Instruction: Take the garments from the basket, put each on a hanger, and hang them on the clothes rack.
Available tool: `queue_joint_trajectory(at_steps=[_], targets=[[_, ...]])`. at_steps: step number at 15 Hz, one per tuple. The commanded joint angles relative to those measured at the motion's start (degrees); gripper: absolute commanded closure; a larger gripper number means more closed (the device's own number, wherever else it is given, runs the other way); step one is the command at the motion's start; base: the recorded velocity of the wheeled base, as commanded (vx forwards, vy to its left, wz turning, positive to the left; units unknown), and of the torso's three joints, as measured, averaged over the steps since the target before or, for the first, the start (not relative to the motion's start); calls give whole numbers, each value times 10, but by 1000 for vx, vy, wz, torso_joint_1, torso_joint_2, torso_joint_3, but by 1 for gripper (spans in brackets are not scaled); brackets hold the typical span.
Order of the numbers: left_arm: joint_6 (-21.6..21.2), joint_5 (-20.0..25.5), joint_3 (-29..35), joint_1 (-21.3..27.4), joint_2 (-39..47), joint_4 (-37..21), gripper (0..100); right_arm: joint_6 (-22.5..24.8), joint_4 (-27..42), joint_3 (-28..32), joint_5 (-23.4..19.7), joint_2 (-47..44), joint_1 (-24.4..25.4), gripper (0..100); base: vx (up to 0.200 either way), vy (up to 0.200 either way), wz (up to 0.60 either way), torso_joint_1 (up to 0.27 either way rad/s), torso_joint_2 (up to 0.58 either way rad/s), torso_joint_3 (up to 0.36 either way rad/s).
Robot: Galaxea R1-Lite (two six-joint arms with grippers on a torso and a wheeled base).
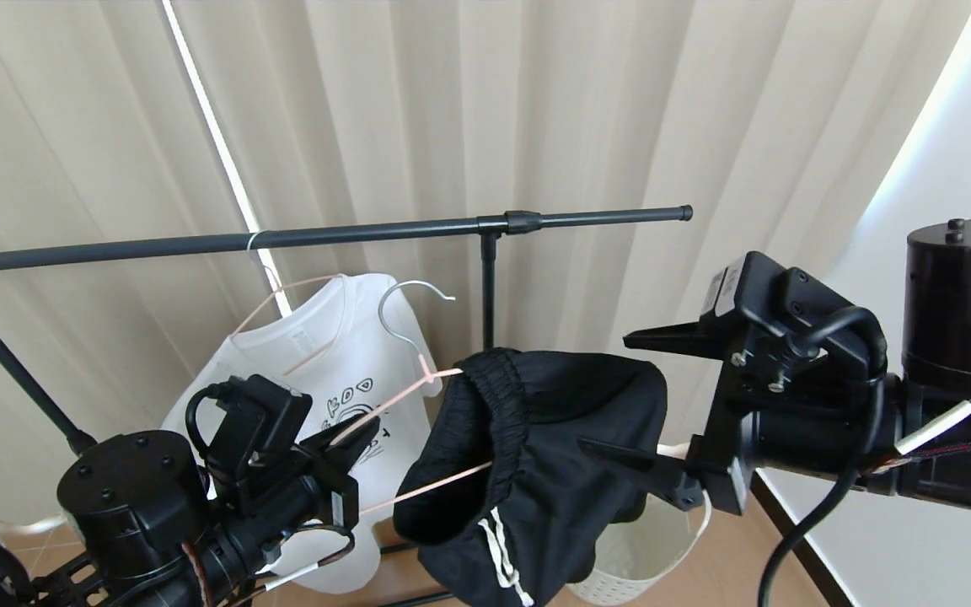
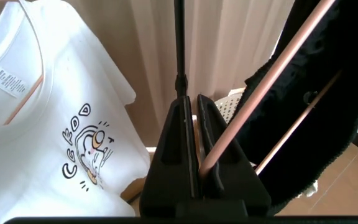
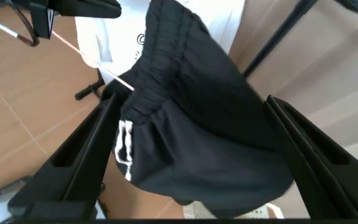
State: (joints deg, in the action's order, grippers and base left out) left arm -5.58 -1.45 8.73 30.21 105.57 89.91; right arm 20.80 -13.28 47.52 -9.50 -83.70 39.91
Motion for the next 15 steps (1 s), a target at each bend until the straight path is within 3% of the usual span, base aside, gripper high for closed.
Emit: queue_joint_trajectory(at_steps=[1,2,4,10,15], targets=[[-1,7,-2,-9,-5,1,100,25,43,36,-35,16,-41,0,0,0,0,0,0,0],[-33,79,10,-41,-20,1,100,64,106,61,-78,8,-60,0,0,0,0,0,0,0],[-48,123,5,-47,-19,1,100,83,171,94,-107,-1,-61,0,0,0,0,0,0,0],[-52,123,6,-31,-12,1,100,95,307,200,-185,-69,-55,0,0,0,0,0,0,0],[-53,122,5,-23,-13,1,100,94,307,224,-209,-132,-35,0,0,0,0,0,0,0]])
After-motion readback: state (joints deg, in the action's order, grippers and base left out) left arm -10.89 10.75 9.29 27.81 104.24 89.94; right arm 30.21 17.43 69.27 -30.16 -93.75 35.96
